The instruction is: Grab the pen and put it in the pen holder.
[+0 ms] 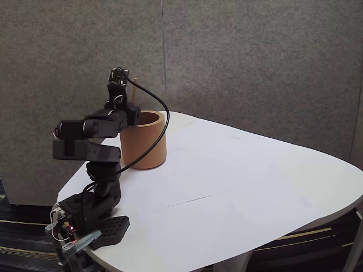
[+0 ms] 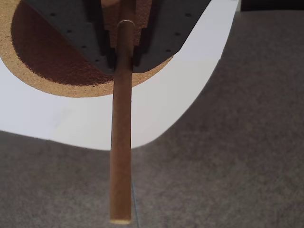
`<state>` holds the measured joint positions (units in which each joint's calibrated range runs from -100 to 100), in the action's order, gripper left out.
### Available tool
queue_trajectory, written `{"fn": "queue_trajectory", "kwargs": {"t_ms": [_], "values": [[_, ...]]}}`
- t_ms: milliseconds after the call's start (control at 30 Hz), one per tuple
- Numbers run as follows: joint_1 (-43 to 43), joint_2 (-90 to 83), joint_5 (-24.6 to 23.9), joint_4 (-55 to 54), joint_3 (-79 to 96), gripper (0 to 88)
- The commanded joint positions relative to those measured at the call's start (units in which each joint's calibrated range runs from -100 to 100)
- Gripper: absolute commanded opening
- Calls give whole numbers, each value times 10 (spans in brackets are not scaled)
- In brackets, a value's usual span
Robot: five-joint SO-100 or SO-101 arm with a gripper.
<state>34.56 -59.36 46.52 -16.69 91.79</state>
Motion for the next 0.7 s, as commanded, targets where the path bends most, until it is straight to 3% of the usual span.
{"fn": "queue_trajectory", "kwargs": {"t_ms": [0, 300, 367, 533, 667], "values": [[4, -11, 3, -16, 3, 5], [-3, -11, 3, -12, 5, 14], [-4, -11, 3, -14, 5, 59], [-4, -12, 3, -17, 2, 283], [-5, -12, 3, -17, -3, 352]]}}
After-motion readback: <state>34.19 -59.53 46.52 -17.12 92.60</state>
